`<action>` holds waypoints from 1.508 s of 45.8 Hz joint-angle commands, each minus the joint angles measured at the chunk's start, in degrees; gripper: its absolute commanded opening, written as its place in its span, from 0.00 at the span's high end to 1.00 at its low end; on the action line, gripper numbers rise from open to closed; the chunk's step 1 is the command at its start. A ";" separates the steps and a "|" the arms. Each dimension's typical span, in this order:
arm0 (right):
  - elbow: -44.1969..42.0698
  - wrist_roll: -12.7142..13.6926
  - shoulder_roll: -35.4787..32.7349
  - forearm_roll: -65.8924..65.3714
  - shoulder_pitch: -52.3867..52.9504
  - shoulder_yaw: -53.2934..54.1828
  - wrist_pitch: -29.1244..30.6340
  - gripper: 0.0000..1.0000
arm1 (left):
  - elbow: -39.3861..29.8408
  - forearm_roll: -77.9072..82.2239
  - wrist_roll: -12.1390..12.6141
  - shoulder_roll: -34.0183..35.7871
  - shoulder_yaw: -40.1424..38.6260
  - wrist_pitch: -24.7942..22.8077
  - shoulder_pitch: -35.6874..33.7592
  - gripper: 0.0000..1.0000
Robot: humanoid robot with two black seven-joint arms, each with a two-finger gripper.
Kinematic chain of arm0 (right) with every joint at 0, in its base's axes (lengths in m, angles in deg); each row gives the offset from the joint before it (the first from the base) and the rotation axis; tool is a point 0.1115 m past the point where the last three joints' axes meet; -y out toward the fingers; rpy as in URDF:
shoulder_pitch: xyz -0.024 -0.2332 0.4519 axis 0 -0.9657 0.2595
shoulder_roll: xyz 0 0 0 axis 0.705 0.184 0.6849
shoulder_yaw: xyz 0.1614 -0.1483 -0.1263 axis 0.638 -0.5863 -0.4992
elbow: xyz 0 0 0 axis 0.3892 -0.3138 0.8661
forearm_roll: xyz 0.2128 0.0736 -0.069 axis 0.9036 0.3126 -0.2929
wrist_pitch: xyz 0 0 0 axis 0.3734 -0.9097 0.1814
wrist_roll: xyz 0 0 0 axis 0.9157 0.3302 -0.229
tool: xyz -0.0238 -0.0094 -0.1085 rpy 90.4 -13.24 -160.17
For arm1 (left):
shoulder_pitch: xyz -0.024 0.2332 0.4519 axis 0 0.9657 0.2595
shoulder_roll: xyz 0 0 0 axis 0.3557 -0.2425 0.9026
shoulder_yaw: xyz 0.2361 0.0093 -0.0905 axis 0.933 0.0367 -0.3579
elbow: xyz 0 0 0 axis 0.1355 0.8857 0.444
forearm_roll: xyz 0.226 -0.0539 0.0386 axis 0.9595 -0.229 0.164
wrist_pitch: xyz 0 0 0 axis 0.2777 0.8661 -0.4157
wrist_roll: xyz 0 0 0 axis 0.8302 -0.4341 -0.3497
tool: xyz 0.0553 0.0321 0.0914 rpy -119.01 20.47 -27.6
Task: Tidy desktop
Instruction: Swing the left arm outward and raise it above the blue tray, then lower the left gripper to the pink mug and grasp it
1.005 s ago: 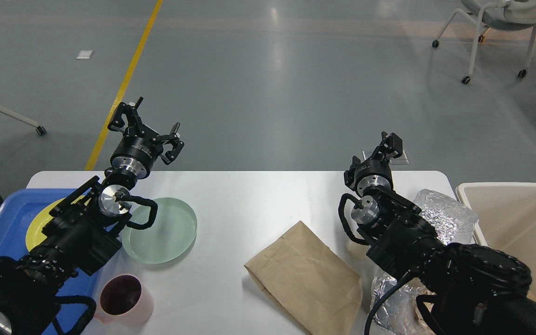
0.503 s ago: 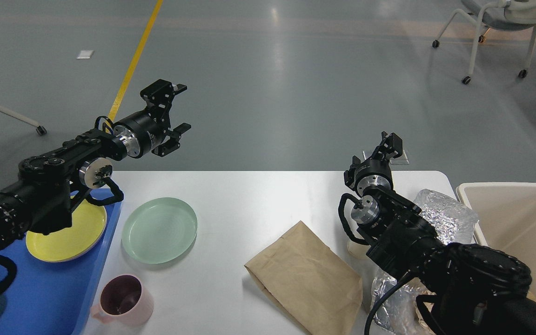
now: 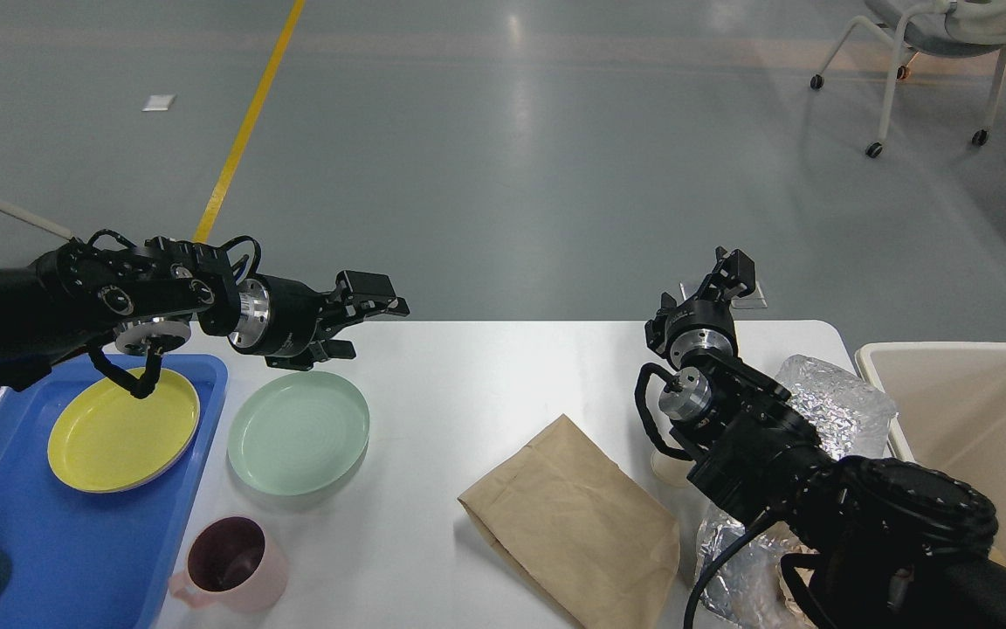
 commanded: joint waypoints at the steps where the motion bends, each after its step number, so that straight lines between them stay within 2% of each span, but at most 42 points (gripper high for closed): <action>1: 0.00 0.00 0.01 0.00 0.00 0.00 0.00 0.00 | -1.79 1.33 -0.21 -1.07 5.44 -0.32 -3.32 0.00; 7: 0.00 0.00 -0.08 0.00 0.00 0.00 0.00 0.00 | -4.42 1.50 -0.21 -2.03 8.61 -1.11 -7.44 0.00; 14: 0.00 0.00 -0.08 0.00 0.00 0.00 0.00 0.00 | -5.22 1.50 -0.21 -2.56 8.79 -5.24 -11.32 0.00; 58: 0.00 0.00 -0.08 0.00 0.00 0.00 0.00 0.00 | -5.22 1.85 -0.03 -1.60 8.35 -5.94 -10.44 0.00; 65: 0.00 0.00 -0.08 0.00 0.00 0.00 0.00 0.00 | -5.57 2.29 0.14 -1.07 9.31 -7.78 -11.84 0.00; 69: 0.00 0.00 0.01 0.00 0.00 0.00 0.00 0.00 | -8.28 2.29 -0.03 -0.45 13.08 -9.54 -15.44 0.00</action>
